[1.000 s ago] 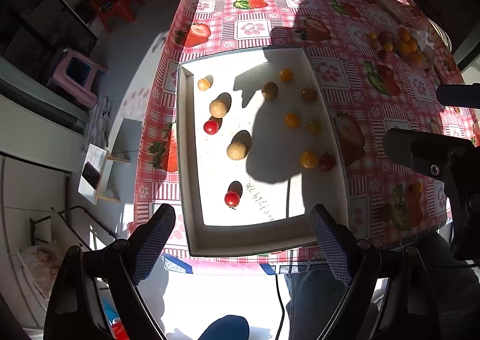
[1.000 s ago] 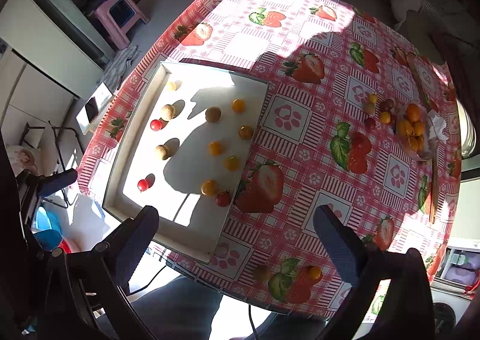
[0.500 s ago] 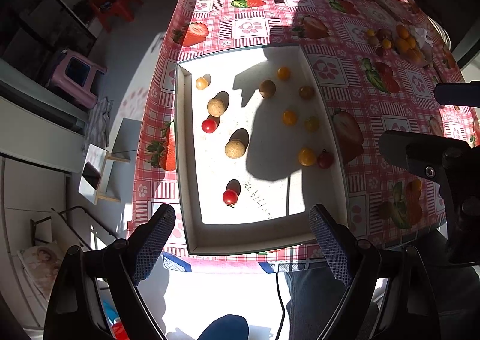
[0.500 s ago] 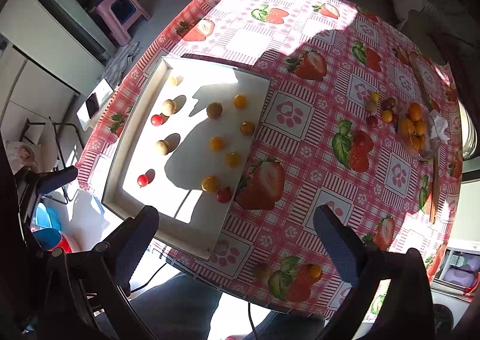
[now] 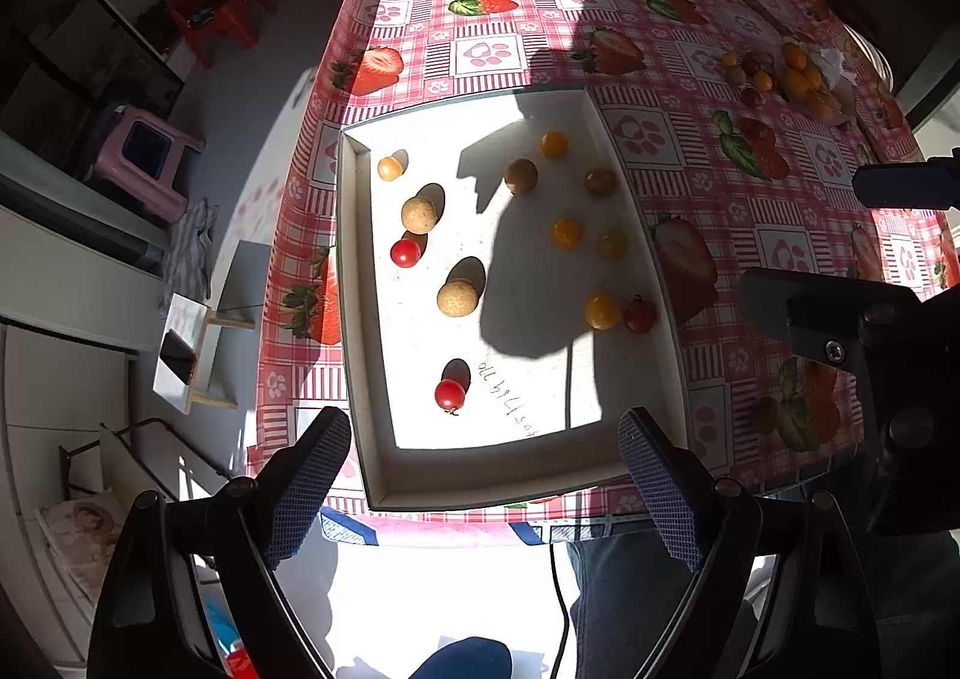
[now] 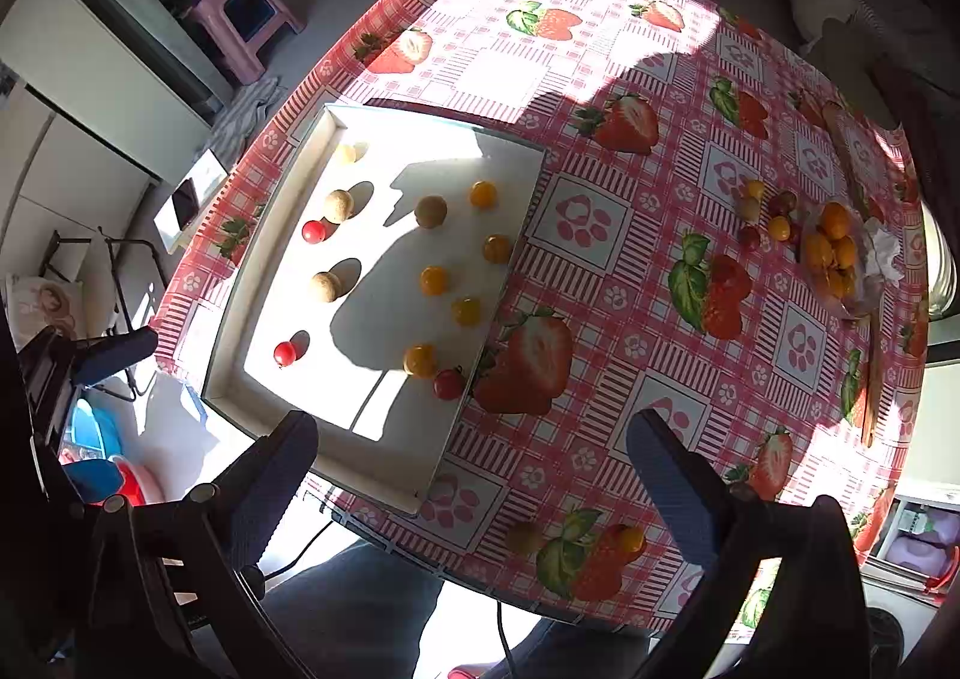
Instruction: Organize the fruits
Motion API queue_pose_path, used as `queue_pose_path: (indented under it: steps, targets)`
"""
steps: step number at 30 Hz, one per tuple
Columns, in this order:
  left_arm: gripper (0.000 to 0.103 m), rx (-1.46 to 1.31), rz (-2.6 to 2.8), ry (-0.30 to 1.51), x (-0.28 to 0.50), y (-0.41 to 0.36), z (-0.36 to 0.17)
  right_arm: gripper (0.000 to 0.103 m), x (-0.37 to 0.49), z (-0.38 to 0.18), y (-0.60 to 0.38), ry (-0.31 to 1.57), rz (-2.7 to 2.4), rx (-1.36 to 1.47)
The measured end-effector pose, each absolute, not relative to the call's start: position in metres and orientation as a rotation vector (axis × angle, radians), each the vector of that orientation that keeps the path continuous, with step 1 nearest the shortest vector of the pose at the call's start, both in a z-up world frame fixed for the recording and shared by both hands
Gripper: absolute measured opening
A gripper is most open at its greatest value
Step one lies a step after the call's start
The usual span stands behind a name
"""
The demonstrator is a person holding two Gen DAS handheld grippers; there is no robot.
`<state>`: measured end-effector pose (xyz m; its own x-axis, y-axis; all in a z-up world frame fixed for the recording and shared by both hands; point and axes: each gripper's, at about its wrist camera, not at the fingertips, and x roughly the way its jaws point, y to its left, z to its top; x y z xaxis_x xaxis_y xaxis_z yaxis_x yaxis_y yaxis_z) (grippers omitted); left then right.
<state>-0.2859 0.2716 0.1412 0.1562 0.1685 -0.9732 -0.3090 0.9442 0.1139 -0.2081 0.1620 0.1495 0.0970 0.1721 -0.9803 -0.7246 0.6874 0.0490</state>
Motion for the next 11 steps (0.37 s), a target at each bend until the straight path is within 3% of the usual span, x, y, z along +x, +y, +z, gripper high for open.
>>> queue_pose_path:
  steps: [11]
  targets:
    - [0.092,-0.153,0.330,1.343,-0.2866,0.2740,0.1451,0.103,-0.2076,0.1490,0.1617,1.318,0.711,-0.521]
